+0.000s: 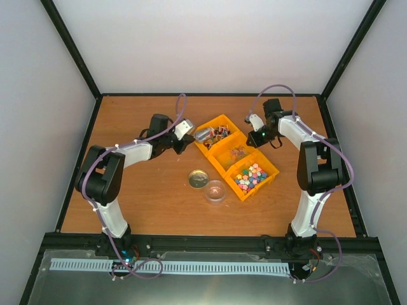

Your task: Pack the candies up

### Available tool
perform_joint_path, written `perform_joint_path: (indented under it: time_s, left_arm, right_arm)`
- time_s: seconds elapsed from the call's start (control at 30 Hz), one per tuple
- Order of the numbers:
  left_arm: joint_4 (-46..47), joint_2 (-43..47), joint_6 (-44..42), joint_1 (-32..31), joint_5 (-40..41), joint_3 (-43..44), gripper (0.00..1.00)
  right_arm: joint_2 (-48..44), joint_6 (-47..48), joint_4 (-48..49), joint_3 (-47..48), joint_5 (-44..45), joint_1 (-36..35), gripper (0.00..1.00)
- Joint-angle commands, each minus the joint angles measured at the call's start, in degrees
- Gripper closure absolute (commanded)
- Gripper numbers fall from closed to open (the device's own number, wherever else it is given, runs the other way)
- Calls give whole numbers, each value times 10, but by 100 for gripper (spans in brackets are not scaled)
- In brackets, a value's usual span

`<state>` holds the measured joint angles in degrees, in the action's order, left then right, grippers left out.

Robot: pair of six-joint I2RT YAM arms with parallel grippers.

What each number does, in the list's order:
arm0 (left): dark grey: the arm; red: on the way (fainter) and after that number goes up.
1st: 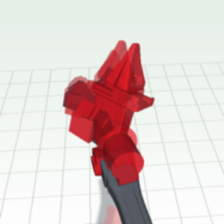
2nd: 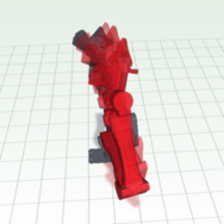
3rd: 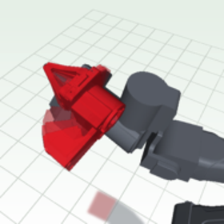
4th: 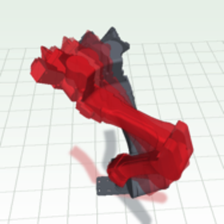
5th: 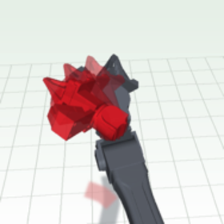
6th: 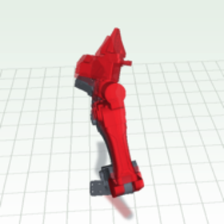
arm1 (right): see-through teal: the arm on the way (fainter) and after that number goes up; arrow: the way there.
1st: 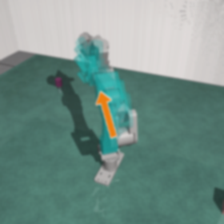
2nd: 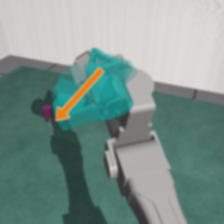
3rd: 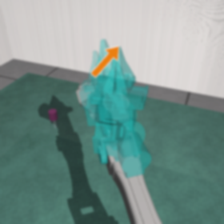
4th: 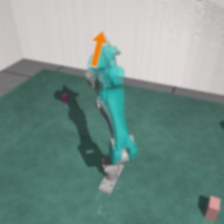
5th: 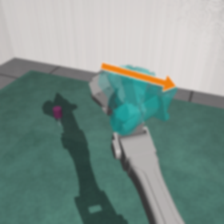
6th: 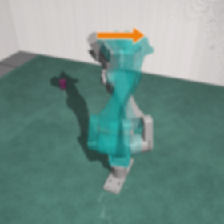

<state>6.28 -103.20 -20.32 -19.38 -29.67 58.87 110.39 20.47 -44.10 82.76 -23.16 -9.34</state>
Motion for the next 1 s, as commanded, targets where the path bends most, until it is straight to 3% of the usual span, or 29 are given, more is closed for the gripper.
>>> perform_joint_path:
  time_s: [0.0,0.4,0.77,0.97]
  left_arm:
    - [63,33,21,23,-52,-10,99]
    - [74,73,-7,44,-127,-49,99]
    - [182,100,52,48,-177,-96,99]
    - [122,136,21,56,-196,-86,99]
  right_arm:
    - [-3,-6,16,-3,11,7,97]
    - [-4,3,11,-5,15,8,97]
    - [-2,2,11,-7,13,9,97]
    - [-5,3,13,-9,11,10,97]
